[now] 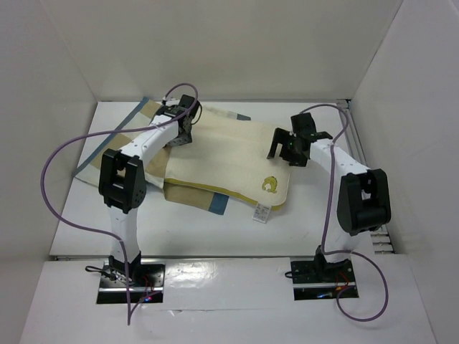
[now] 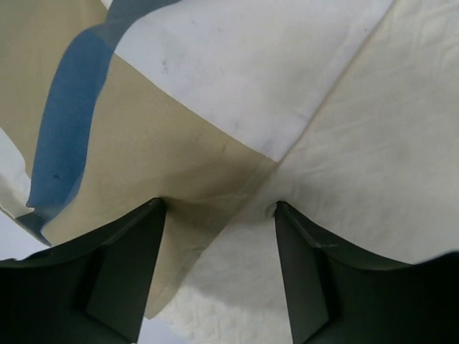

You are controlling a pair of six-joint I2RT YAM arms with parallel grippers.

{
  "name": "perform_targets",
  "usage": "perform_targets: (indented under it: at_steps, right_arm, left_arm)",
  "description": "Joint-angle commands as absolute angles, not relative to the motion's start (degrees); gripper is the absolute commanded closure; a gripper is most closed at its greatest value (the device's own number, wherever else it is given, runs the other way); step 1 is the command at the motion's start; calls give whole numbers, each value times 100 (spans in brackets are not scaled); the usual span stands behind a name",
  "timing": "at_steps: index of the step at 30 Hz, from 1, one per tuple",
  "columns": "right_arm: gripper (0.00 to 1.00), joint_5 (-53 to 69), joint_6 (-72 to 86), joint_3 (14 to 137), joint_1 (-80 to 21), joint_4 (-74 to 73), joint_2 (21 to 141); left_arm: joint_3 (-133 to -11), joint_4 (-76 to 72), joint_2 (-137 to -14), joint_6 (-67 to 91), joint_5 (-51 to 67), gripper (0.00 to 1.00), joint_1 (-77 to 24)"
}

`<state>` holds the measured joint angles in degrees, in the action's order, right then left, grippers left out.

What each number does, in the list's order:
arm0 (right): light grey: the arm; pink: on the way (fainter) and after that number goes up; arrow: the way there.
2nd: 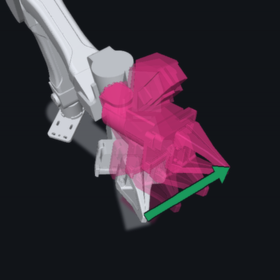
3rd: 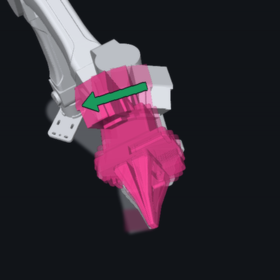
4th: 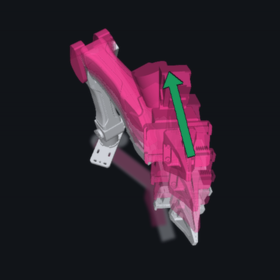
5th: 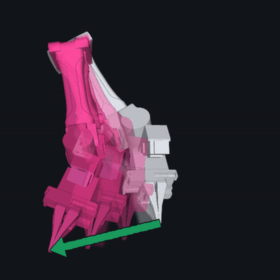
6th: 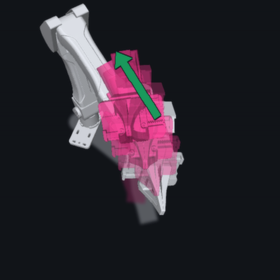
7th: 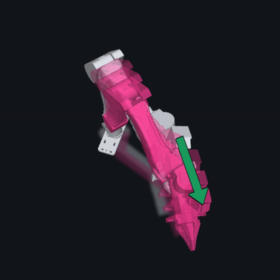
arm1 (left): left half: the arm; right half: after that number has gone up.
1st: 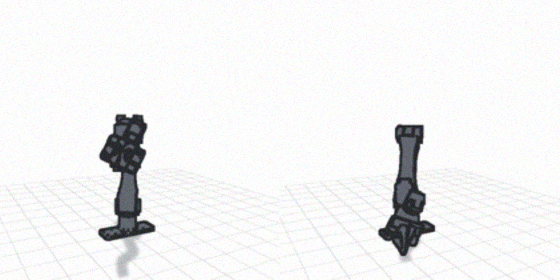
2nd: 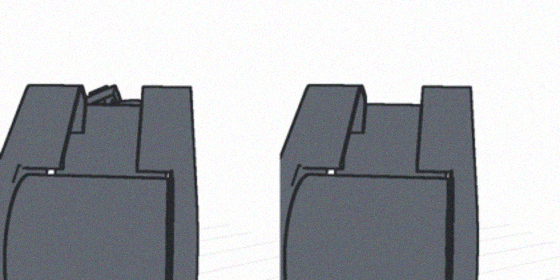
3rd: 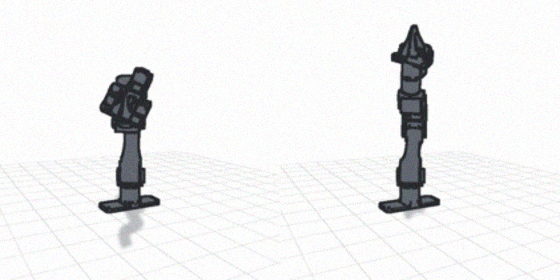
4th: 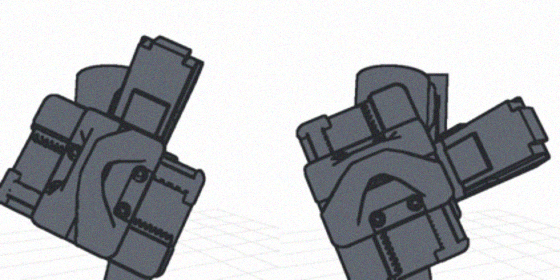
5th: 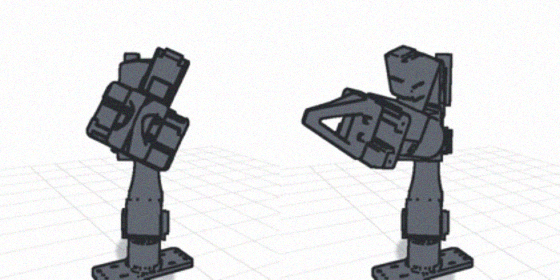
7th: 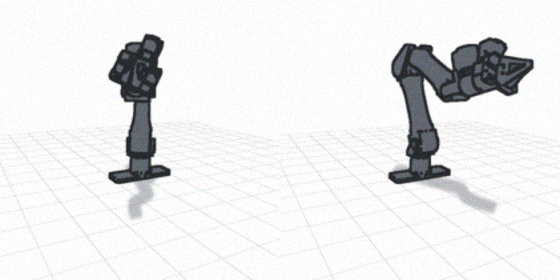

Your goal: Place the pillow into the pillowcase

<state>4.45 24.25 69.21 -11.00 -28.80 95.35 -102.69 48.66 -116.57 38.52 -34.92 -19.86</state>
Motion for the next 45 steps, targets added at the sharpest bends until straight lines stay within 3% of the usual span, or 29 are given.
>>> perform_targets:
  at_steps: [1,2,5,9,13,15,17,20,26,32,41,42,44,45]
  right_arm:
    - [1,624,2592,6550,-1099,-2681,9194]
    - [1,685,2593,6478,-1046,-2576,9193]
    - [1,808,2646,6319,-1046,-2418,9246]
    - [1,932,2646,6196,-1107,-2277,9491]
    - [1,1168,2698,6144,-1230,-2040,9676]
    - [1,1370,2751,6144,-1310,-1821,9729]
    - [29,1668,2751,6144,-1397,-1592,9729]
    - [100,1960,2812,6484,-1678,-1424,9608]
    - [100,1574,2646,7276,-2152,-1766,8860]
    - [100,1248,2382,7708,-2451,-2573,8183]
    - [100,1433,2250,5644,-3689,-2813,7577]
    - [100,1433,2250,5547,-3813,-2752,7576]
    - [48,1126,2180,5598,-4077,-3022,7638]
    - [28,942,2127,5703,-4148,-3398,7716]
  left_arm:
    - [-10494,5036,-11769,3656,-3894,27,-1846]
    - [-10494,5036,-11708,3656,-3894,36,-1846]
    - [-10441,5036,-11566,3656,-3833,44,-1846]
    - [-10389,4983,-11452,3524,-3666,73,-1846]
    - [-10494,4983,-11452,3445,-3516,84,-1846]
    - [-10547,4983,-11452,3393,-3323,97,-1846]
    - [-10616,4983,-11347,3340,-2981,100,-1898]
    - [-10678,4808,-11101,2876,-2243,100,-2038]
    - [-11029,4553,-10714,2558,-741,100,-2320]
    - [-11469,4728,-10415,2610,-299,100,-2320]
    - [-10003,5142,-10178,2865,-1326,100,-2268]
    - [-10002,5142,-10178,2865,-1388,95,-2268]
    - [-10229,5142,-10326,2813,-1389,72,-2075]
    - [-10352,5142,-10397,2734,-1336,44,-2022]
